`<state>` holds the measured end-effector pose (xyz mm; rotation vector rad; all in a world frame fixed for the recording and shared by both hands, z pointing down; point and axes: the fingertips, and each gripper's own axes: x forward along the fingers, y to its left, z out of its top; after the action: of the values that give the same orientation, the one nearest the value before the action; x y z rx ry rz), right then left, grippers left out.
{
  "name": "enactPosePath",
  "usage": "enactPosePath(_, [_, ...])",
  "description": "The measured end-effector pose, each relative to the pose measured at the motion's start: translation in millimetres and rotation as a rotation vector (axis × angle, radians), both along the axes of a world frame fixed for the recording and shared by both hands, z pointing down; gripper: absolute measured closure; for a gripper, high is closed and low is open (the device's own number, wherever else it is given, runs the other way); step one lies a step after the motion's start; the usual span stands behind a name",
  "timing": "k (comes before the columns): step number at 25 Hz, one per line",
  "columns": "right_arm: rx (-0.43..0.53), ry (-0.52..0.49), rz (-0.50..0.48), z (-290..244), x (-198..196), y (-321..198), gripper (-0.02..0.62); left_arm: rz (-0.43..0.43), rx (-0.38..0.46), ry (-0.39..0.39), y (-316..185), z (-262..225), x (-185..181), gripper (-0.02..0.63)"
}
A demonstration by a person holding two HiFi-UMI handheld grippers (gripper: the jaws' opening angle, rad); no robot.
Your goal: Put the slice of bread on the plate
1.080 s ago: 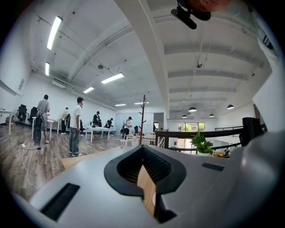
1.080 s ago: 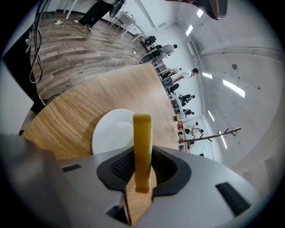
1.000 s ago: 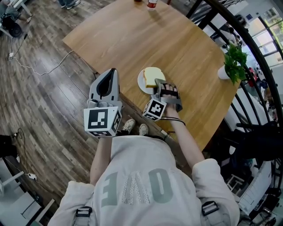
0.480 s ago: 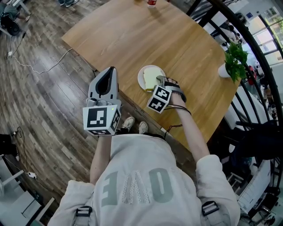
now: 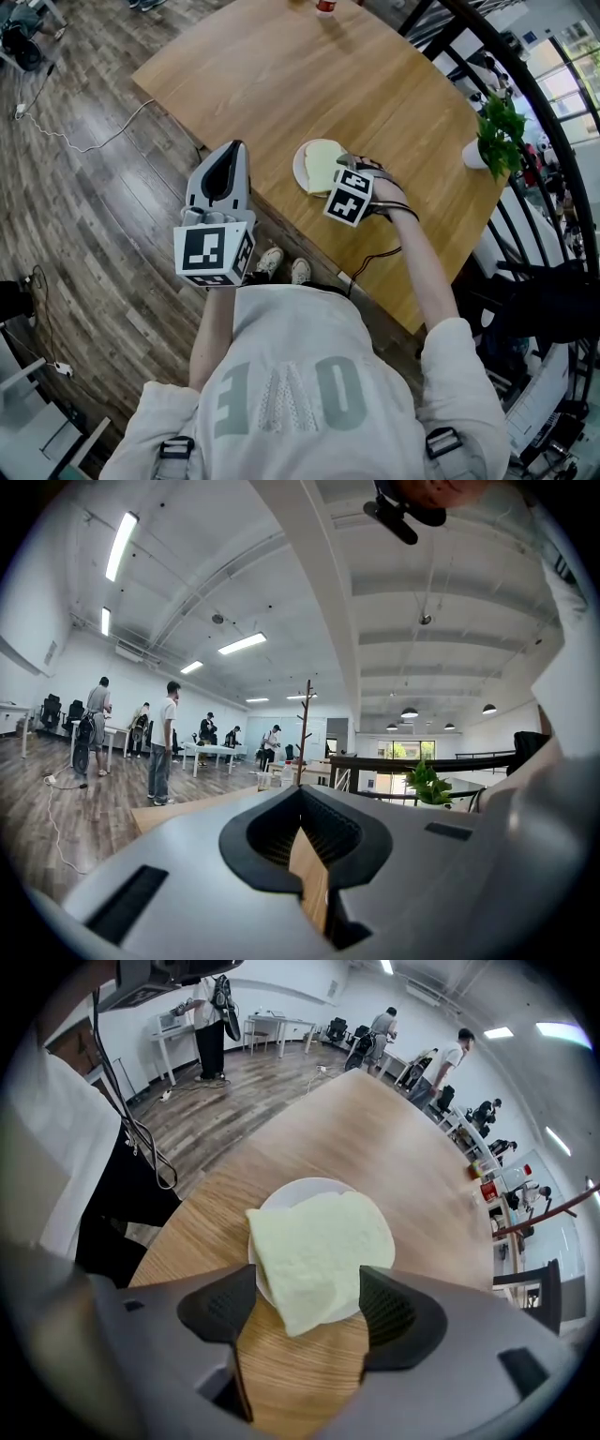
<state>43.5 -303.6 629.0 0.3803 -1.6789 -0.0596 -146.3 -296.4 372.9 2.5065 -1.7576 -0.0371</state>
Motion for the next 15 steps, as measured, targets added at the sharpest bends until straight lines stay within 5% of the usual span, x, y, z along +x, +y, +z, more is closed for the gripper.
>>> enactPosePath(8, [-0.154,-0.095,0.031,-31.9,-1.1,22.0,0.274,0.001,0.012,0.000,-6.4,-4.2,1.1,0.600])
enactPosePath(12, [-0.074,-0.372,0.077,-97.5,-20.9,-0.4,0.276,0.026,0.038,-0.006,-11.3,-15.1,8.4,0.600])
enactPosePath(15, [0.014,-0.690,0.143,-173.7,-35.3,-20.8,0.281,0.047,0.064,-0.001,-13.9,-25.8,15.6,0.600])
